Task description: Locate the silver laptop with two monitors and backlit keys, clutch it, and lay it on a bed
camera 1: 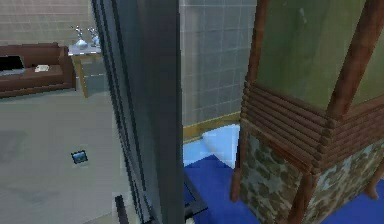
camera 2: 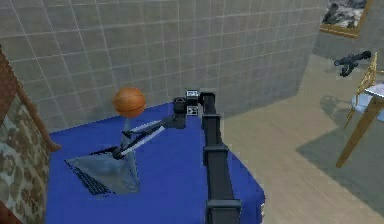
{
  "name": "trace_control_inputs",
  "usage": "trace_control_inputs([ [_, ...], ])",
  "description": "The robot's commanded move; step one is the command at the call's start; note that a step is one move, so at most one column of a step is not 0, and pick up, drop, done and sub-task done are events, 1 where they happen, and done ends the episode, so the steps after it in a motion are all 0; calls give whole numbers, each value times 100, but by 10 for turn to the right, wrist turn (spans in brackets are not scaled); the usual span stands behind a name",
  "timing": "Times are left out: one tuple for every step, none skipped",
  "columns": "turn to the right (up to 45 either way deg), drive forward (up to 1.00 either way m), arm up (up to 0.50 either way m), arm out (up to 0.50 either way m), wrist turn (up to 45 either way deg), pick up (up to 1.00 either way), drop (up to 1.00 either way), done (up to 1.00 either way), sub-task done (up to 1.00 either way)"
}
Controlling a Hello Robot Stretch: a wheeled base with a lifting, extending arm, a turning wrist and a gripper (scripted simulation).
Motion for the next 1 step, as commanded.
trace_control_inputs([
  [0,0,0,0,0,0,0,100,0],
])
